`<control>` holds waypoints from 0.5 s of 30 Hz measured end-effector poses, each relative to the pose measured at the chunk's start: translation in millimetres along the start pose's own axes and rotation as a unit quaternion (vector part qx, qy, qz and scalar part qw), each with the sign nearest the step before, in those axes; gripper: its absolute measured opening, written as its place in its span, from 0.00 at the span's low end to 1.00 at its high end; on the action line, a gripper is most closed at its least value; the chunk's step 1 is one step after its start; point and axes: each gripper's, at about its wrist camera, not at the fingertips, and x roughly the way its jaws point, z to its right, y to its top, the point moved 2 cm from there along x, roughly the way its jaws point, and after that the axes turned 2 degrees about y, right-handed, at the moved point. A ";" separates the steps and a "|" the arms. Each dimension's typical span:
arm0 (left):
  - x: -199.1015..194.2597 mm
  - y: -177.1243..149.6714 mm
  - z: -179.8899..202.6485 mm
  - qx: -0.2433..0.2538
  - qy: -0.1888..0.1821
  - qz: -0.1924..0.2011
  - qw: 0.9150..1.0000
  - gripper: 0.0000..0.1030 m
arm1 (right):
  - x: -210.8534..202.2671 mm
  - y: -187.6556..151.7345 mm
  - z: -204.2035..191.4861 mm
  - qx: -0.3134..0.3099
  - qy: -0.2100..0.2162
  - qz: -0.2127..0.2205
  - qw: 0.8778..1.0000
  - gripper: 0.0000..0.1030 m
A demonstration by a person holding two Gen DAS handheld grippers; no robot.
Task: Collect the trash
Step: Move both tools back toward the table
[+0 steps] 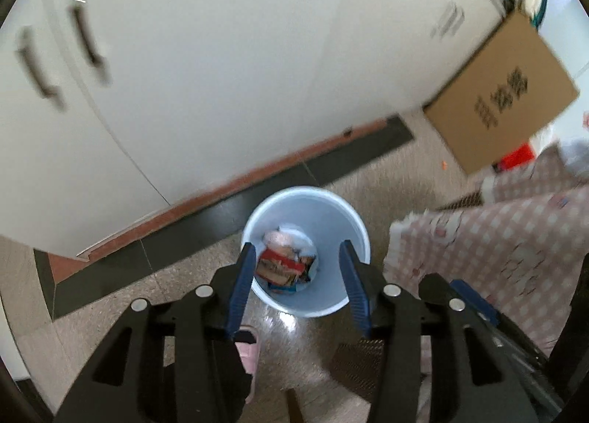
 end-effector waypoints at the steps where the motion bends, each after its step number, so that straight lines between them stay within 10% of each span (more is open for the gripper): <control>1: -16.4 1.6 -5.3 -0.017 -0.003 0.015 1.000 0.49 | -12.9 3.0 -10.4 -0.005 0.018 0.005 1.000 0.58; 7: -109.0 8.3 -8.9 -0.078 -0.050 0.101 0.990 0.52 | -98.5 15.9 -58.4 -0.041 0.081 0.071 0.993 0.61; 15: -203.1 1.8 80.7 0.010 -0.109 0.188 0.976 0.62 | -228.1 20.0 -55.3 -0.056 0.081 0.194 0.976 0.62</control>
